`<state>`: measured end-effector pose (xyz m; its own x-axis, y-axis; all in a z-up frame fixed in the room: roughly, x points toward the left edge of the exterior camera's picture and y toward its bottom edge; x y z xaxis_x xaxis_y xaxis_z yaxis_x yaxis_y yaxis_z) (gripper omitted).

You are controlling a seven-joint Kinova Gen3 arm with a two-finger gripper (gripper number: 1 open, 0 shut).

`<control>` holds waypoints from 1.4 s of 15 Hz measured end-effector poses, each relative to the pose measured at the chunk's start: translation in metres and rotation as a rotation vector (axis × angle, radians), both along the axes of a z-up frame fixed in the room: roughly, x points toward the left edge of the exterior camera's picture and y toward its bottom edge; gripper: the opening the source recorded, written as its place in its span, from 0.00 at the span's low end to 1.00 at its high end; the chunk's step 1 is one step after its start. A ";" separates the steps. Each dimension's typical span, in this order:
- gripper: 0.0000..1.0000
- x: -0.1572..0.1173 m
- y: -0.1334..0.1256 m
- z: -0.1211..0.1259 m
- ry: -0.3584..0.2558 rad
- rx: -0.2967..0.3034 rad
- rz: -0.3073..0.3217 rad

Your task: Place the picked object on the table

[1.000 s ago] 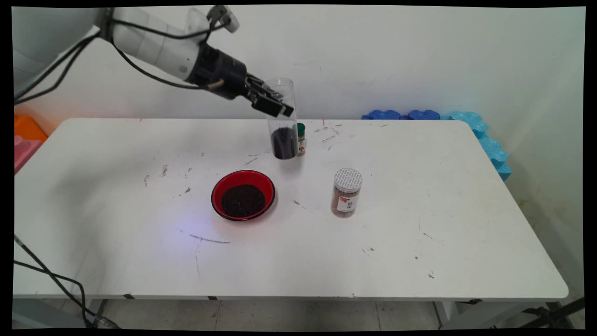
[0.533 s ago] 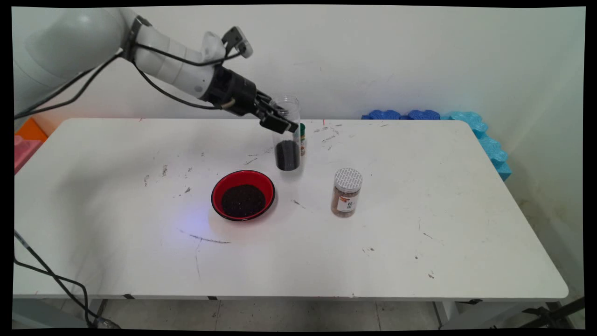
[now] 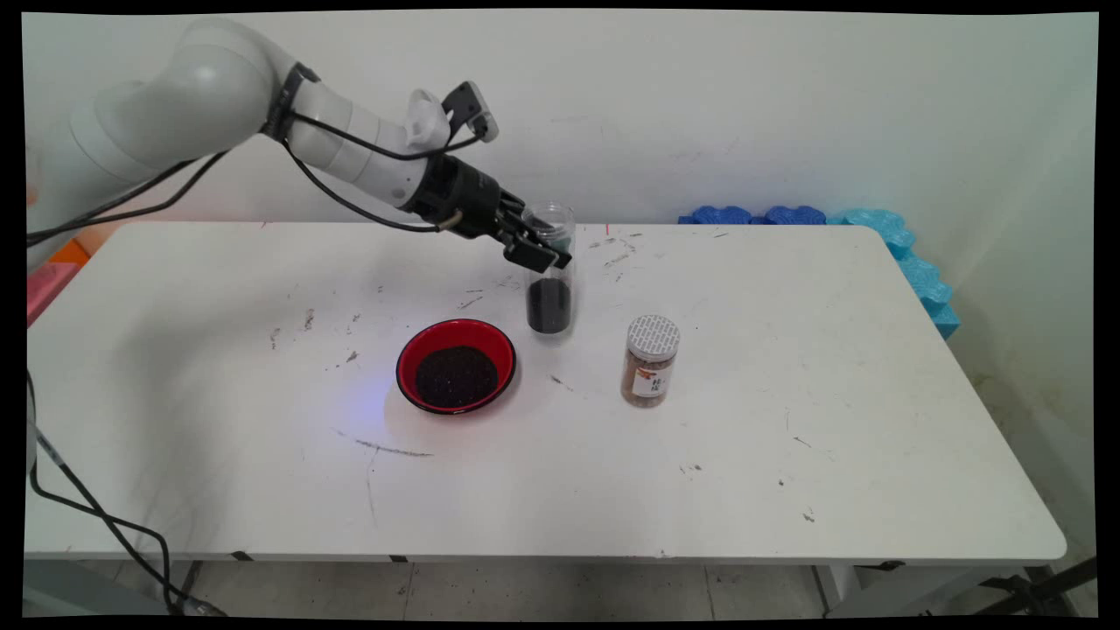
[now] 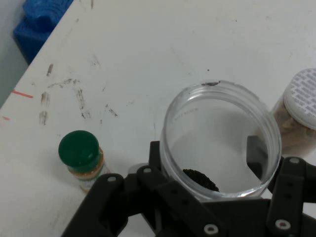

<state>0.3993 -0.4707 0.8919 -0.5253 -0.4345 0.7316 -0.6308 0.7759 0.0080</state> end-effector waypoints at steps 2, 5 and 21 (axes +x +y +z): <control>0.00 -0.003 -0.001 -0.006 -0.007 -0.001 -0.005; 0.00 -0.008 -0.002 -0.013 -0.014 -0.002 -0.007; 0.00 -0.015 -0.004 -0.030 -0.033 0.000 -0.002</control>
<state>0.3840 -0.4749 0.8617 -0.5501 -0.4330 0.7141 -0.6288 0.7774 -0.0130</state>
